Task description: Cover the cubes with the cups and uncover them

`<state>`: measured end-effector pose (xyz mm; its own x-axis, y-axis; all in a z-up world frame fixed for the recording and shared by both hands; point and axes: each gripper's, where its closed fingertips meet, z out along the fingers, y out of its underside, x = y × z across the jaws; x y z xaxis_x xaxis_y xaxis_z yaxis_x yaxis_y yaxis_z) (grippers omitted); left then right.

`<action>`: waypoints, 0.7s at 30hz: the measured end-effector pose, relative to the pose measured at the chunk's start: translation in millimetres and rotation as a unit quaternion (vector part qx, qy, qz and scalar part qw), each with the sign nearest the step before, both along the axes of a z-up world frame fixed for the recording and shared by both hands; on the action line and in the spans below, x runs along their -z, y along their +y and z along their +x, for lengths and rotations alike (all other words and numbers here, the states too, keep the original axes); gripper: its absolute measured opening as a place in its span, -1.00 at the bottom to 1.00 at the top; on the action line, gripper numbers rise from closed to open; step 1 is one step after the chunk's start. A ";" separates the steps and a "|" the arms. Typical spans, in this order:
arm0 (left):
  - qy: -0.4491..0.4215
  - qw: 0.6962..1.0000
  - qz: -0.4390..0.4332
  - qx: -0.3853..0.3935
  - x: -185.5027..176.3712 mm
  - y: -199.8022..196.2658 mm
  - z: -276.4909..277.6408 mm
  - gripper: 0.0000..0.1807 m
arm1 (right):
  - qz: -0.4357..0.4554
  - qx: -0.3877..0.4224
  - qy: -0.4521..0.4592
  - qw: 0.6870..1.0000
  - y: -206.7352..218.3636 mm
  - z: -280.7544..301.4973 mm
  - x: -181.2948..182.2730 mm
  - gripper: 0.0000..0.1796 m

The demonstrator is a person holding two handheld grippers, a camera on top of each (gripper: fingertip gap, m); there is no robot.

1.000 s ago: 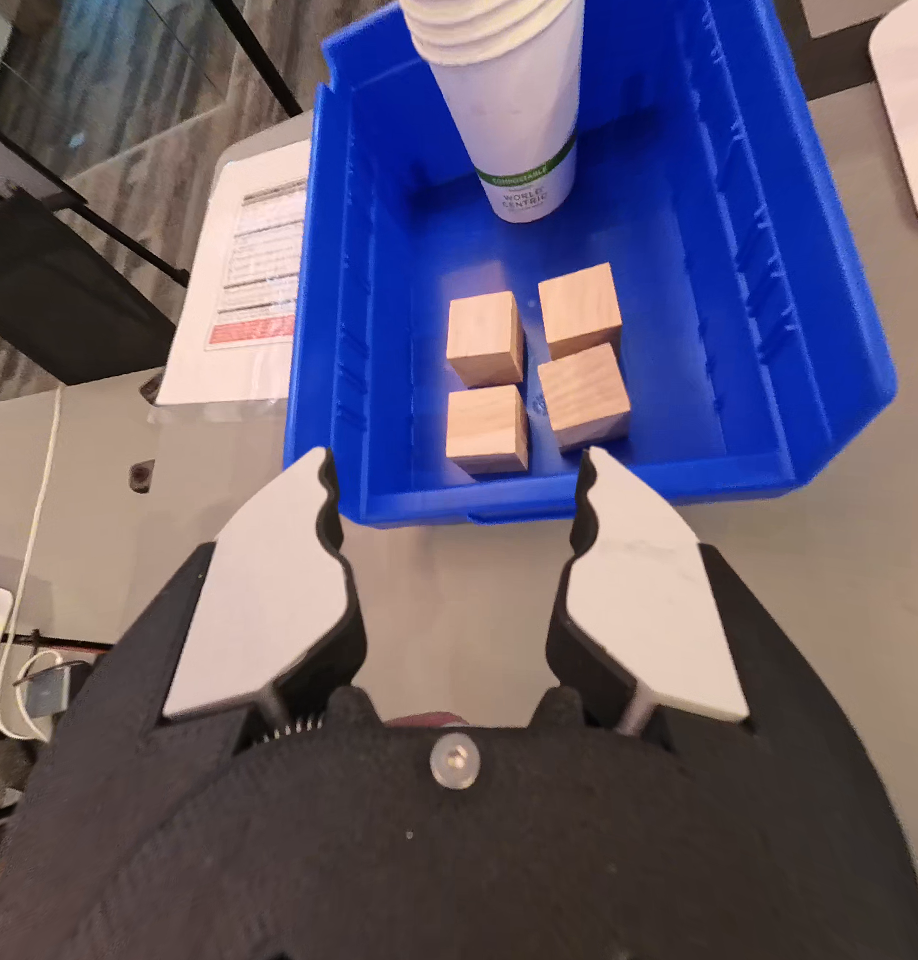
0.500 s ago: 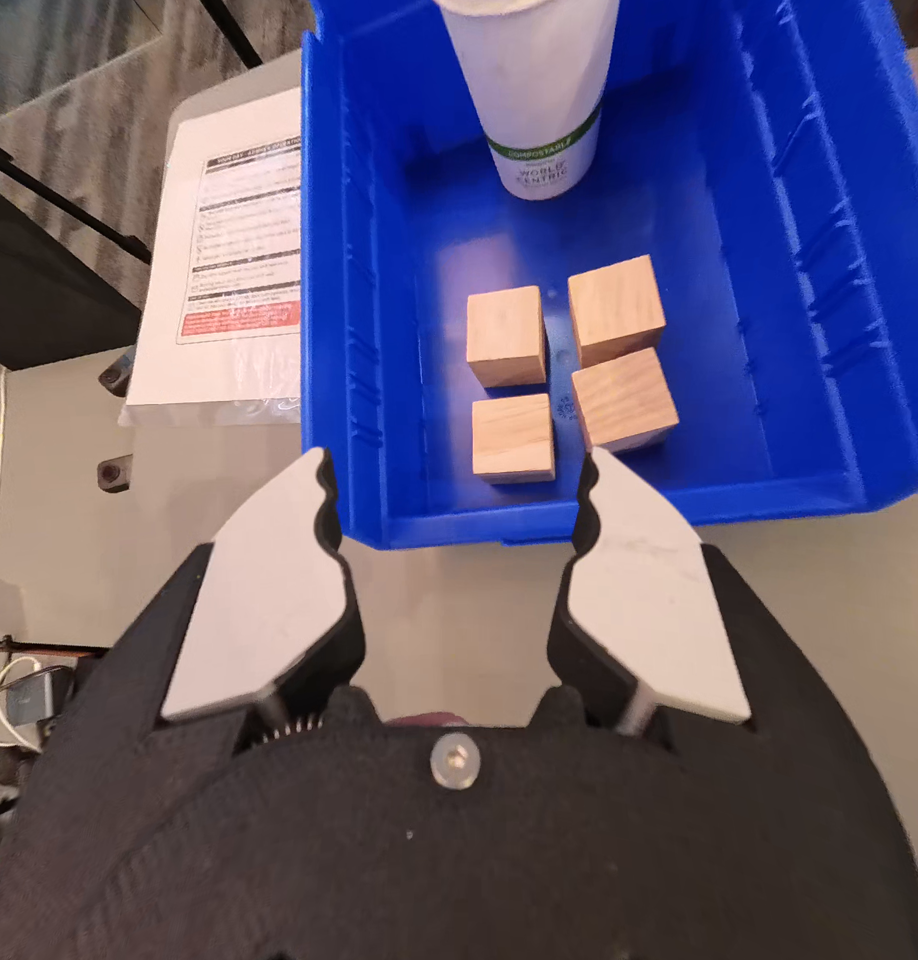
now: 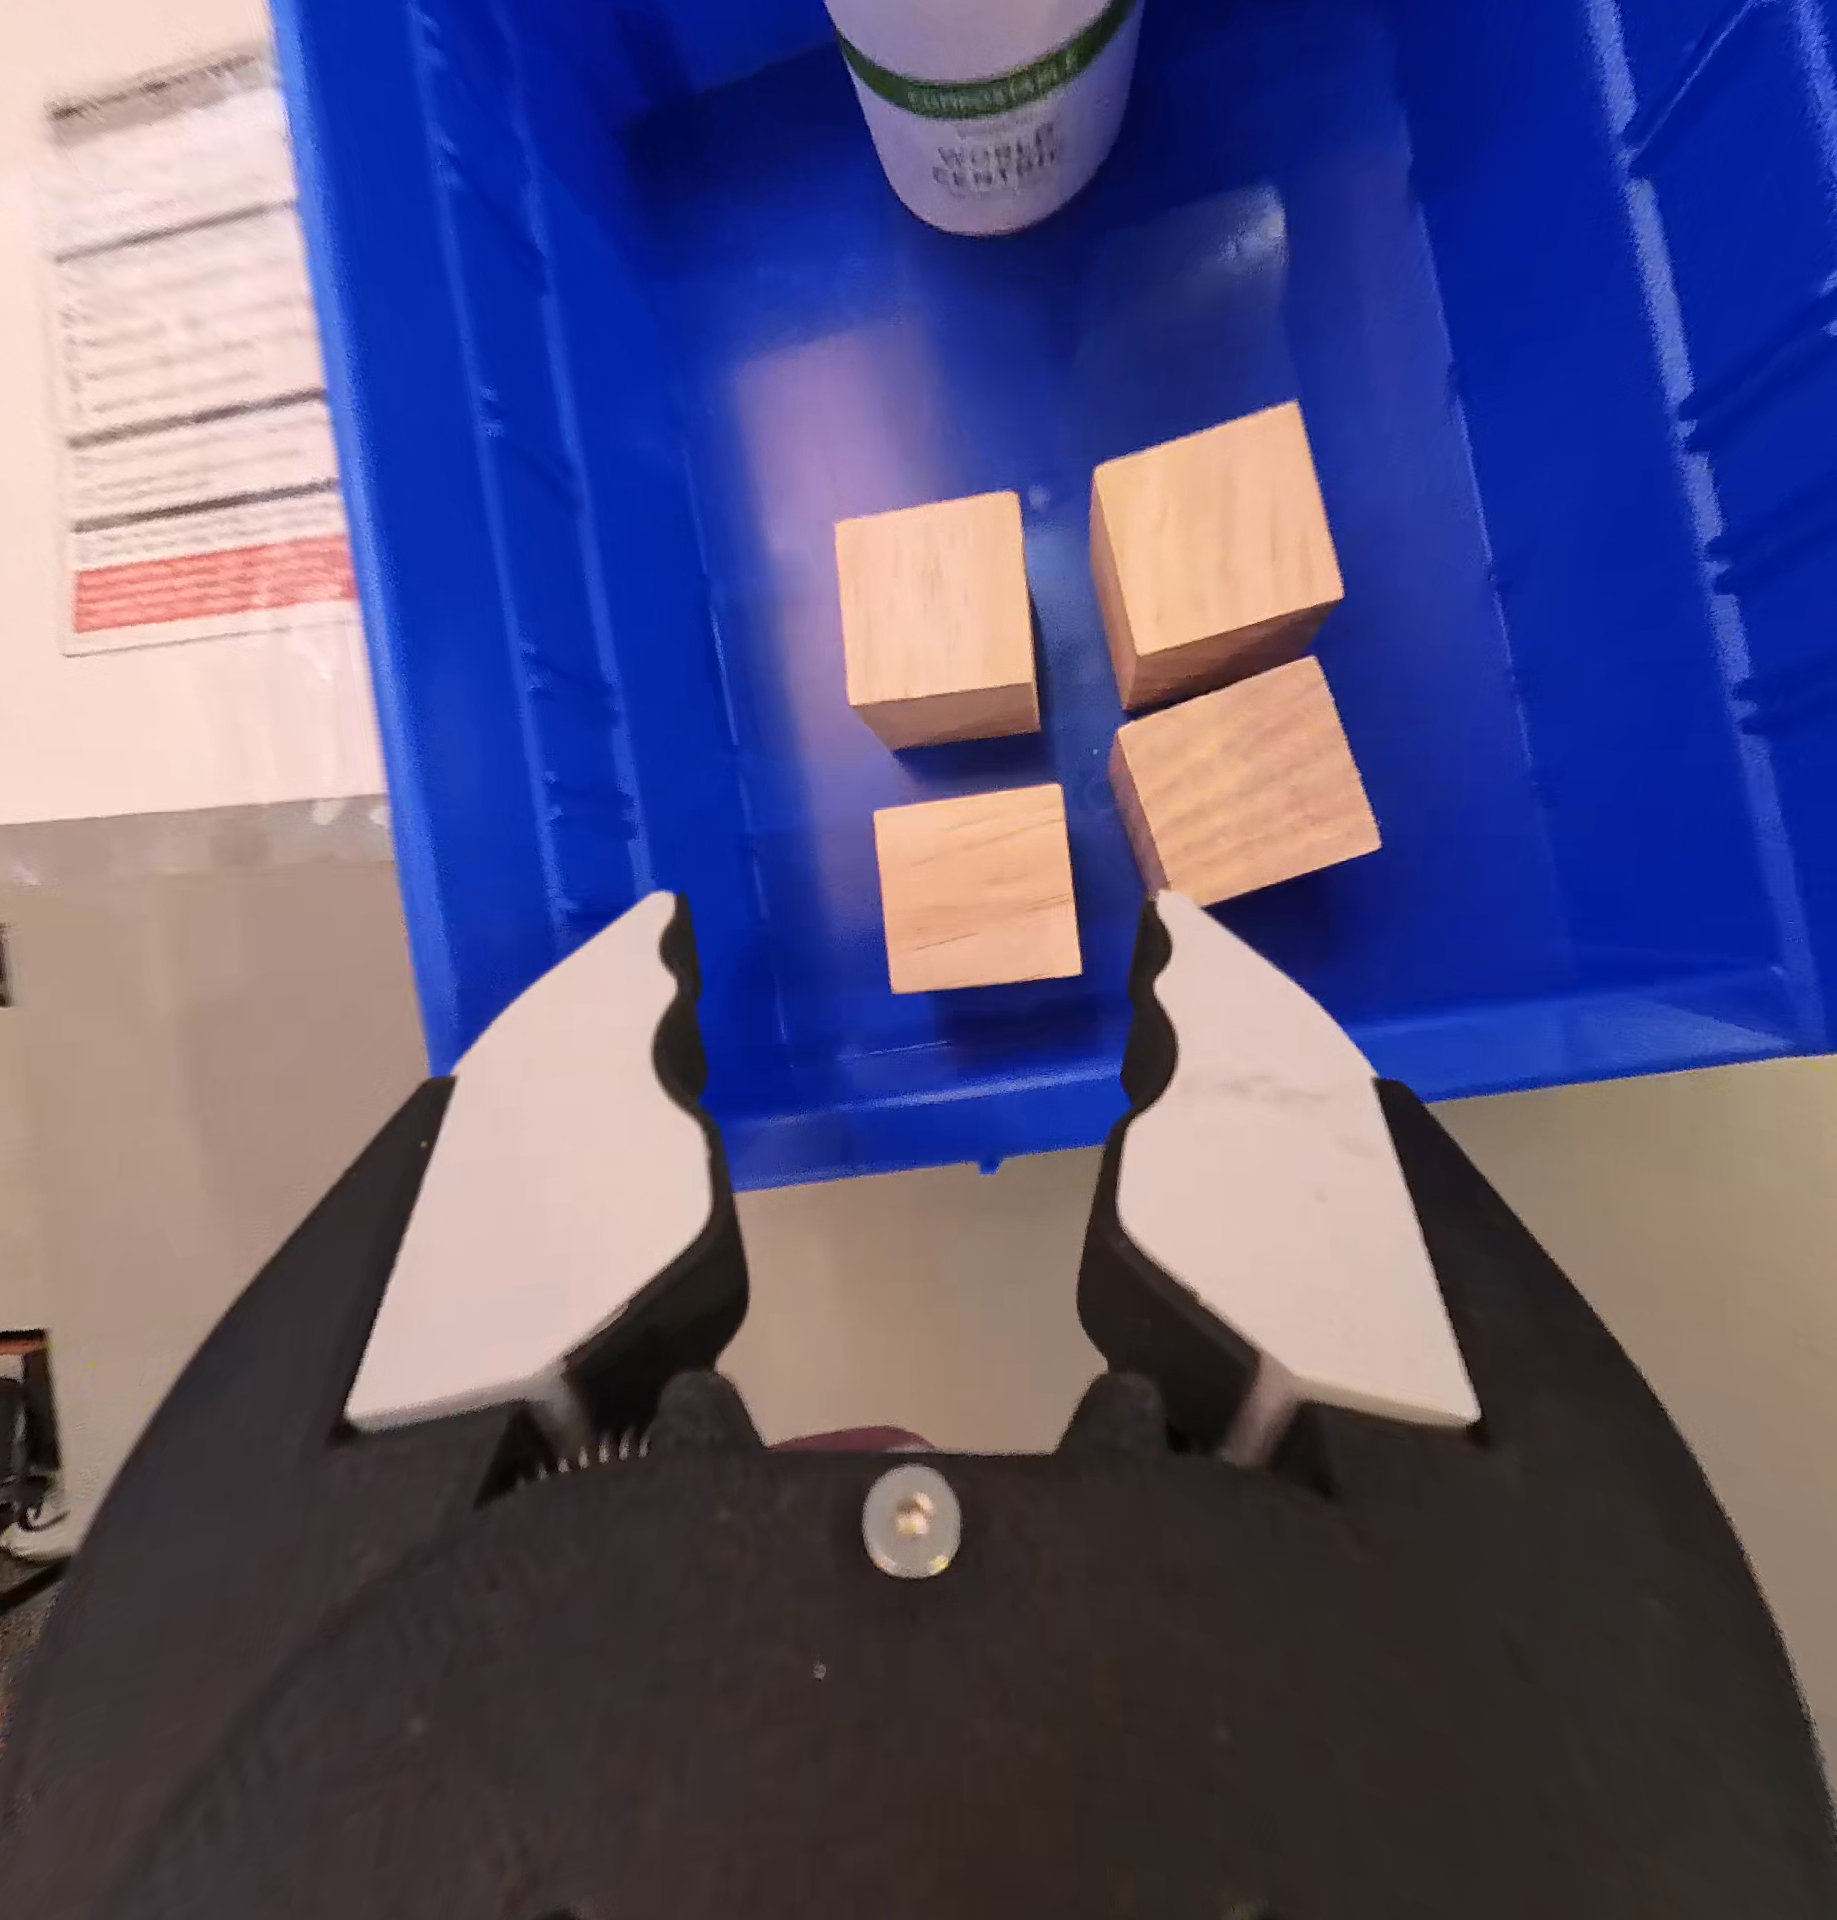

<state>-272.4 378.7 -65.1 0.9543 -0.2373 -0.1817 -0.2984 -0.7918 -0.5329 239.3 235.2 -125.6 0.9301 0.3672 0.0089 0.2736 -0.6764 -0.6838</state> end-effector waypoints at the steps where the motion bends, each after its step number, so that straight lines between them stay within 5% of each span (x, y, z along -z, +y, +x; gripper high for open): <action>1: -0.006 1.000 -0.014 0.002 4.7 0.3 1.3 -0.13 | 0.000 0.000 0.000 1.000 0.0 0.0 0.0 0.22; 21: -0.063 0.987 -0.150 0.014 33.4 0.0 11.5 -0.52 | 0.002 0.008 0.000 1.000 1.5 1.0 -0.5 0.19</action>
